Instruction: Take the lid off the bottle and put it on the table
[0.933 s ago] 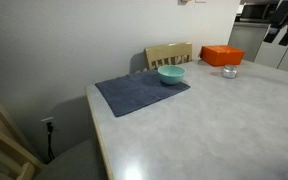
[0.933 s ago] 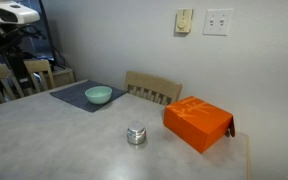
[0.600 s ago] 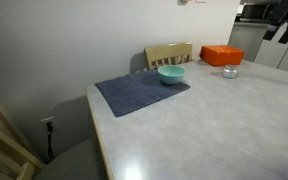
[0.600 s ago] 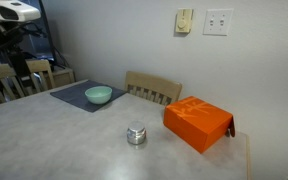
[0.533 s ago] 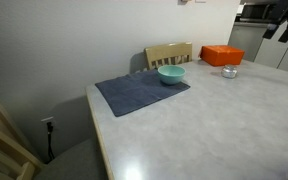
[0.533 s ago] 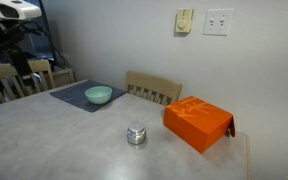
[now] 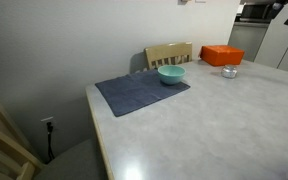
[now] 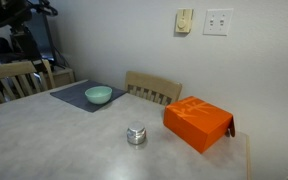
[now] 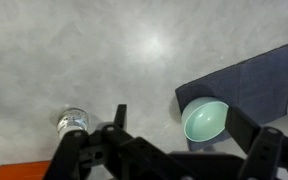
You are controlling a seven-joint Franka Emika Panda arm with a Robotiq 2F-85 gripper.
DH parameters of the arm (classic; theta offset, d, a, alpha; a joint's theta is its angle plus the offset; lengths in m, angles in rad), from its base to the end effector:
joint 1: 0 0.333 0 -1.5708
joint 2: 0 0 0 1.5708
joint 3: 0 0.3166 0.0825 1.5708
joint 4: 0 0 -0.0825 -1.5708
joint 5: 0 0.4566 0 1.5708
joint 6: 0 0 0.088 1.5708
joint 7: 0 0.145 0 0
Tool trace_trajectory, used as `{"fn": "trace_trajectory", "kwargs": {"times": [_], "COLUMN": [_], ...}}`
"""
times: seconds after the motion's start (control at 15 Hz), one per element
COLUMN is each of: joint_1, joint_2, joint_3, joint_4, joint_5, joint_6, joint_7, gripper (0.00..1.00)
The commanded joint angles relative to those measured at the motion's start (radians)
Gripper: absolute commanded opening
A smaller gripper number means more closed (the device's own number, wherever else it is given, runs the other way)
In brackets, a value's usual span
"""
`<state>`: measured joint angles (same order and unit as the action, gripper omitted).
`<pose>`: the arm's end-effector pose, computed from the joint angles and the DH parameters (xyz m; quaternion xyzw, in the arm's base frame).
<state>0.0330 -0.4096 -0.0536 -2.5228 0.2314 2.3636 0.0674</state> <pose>0.5051 -0.0001 0.3734 -0.9806 0.1139 -0.1204 0.1043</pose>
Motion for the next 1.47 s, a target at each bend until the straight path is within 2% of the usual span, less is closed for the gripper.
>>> {"fn": "trace_trajectory", "kwargs": {"times": [0.0,0.13,0.47,0.53,0.87,0.93,1.2,1.4], "joint_1": [-0.008,-0.007,-0.015,-0.027,-0.062,-0.083,-0.132,-0.153], "joint_2": [0.003,0.012,0.042,0.039,0.053,0.047,0.064,0.109], "joint_3": [0.011,0.013,-0.034,-0.035,-0.051,-0.036,-0.042,-0.079], "joint_4": [0.002,0.004,0.061,0.059,0.101,0.095,0.131,0.207], "joint_5": [0.003,-0.007,0.023,0.011,-0.001,-0.034,-0.081,-0.065], "joint_6": [-0.004,-0.024,-0.036,0.003,0.049,0.098,0.164,0.092], "joint_7": [-0.002,-0.010,-0.046,-0.032,-0.001,0.027,0.091,0.101], "gripper": [1.00,1.00,1.00,1.00,1.00,1.00,1.00,1.00]}}
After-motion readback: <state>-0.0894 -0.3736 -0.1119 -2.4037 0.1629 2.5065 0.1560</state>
